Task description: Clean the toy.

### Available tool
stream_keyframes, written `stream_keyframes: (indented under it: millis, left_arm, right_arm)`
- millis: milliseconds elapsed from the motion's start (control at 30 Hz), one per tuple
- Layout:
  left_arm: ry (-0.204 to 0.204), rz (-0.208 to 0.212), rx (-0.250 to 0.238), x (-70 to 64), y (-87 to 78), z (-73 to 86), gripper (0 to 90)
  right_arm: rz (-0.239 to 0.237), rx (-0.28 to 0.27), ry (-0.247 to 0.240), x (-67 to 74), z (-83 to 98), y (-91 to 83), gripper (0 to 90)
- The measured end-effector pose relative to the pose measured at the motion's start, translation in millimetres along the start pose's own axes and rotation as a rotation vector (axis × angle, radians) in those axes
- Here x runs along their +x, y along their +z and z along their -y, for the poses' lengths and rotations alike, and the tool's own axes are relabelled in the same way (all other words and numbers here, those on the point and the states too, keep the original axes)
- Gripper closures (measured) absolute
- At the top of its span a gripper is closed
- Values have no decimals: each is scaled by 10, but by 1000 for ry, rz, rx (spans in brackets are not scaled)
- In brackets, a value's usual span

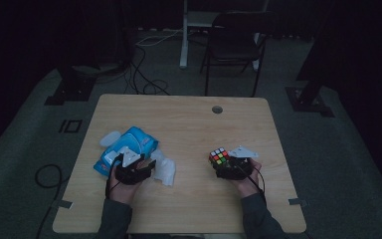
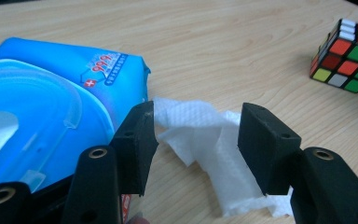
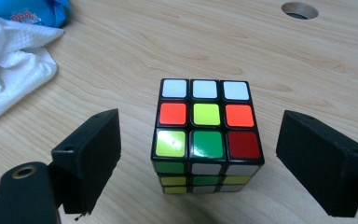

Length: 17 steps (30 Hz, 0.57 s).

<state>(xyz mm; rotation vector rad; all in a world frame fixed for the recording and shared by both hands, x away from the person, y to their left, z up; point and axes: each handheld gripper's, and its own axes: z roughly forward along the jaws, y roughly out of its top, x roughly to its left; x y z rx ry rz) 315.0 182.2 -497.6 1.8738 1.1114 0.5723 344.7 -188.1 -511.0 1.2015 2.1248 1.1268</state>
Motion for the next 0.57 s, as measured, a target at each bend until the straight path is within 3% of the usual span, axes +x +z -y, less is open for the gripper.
stream_keyframes:
  millis: [267,567]
  left_arm:
    - [-12,-6,-25,19,-86,-22,472]
    - [-18,-3,-23,12,-46,25,472]
  right_arm:
    - [-5,-23,28,-43,12,-85,140]
    - [-5,-32,39,-63,18,-99,142]
